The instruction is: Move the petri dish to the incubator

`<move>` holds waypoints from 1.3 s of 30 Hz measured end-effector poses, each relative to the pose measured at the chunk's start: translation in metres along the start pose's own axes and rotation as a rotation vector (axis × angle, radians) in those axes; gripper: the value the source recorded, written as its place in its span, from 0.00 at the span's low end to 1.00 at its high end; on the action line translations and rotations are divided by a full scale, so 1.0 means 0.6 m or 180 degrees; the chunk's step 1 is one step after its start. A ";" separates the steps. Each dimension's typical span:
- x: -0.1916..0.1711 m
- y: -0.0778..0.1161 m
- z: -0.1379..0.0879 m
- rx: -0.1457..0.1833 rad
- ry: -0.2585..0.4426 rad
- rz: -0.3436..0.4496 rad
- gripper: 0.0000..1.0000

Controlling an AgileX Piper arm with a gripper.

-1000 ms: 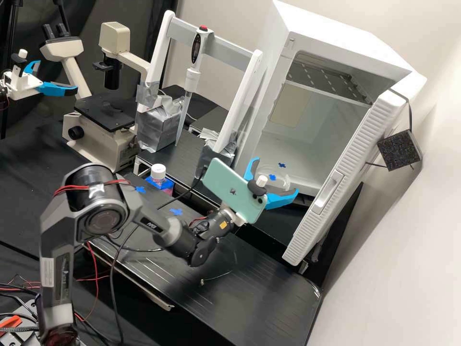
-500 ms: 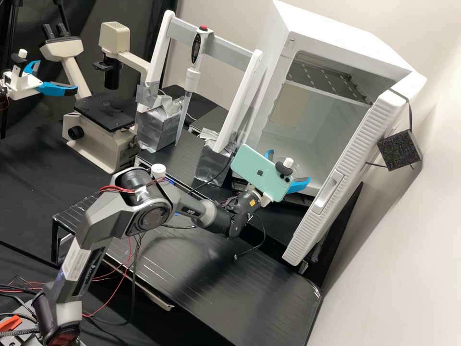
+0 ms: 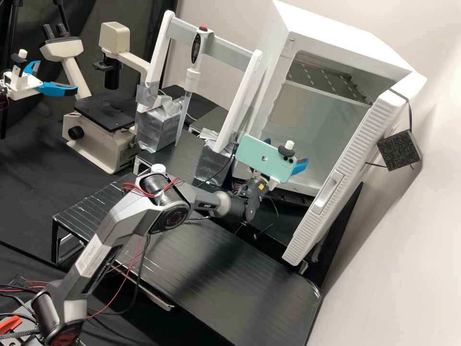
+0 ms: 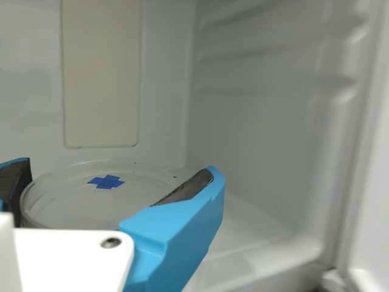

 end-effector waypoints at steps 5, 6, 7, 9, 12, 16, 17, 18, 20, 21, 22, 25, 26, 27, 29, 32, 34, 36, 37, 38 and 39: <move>0.024 -0.020 0.012 -0.0087 -0.0059 -0.0199 0.00; 0.028 -0.021 0.016 -0.0102 -0.0075 -0.0209 0.00; 0.031 -0.024 0.019 -0.0114 -0.0086 -0.0225 0.00; 0.036 -0.026 0.025 -0.0149 -0.0124 -0.0248 0.00; 0.043 -0.027 0.033 -0.0163 -0.0148 -0.0240 0.00; 0.050 -0.026 0.035 -0.0172 -0.0133 -0.0215 0.00; 0.052 -0.027 0.038 -0.0171 -0.0139 -0.0218 1.00; 0.053 -0.026 0.037 -0.0175 -0.0132 -0.0211 1.00; 0.053 -0.026 0.037 -0.0165 -0.0130 -0.0209 1.00; 0.053 -0.026 0.037 -0.0165 -0.0130 -0.0209 1.00; 0.053 -0.026 0.037 -0.0165 -0.0130 -0.0209 1.00; 0.053 -0.026 0.037 -0.0165 -0.0130 -0.0209 1.00; 0.053 -0.026 0.037 -0.0165 -0.0130 -0.0209 1.00; 0.053 -0.026 0.037 -0.0165 -0.0130 -0.0209 1.00; 0.053 -0.026 0.037 -0.0165 -0.0130 -0.0209 1.00; 0.053 -0.026 0.037 -0.0165 -0.0130 -0.0209 1.00; 0.053 -0.026 0.037 -0.0165 -0.0130 -0.0209 1.00; 0.049 -0.029 0.039 -0.0147 -0.0107 -0.0219 1.00; 0.047 -0.030 0.038 -0.0139 -0.0078 -0.0223 1.00; 0.045 -0.031 0.037 -0.0130 -0.0059 -0.0228 1.00; 0.042 -0.034 0.036 -0.0119 -0.0041 -0.0237 1.00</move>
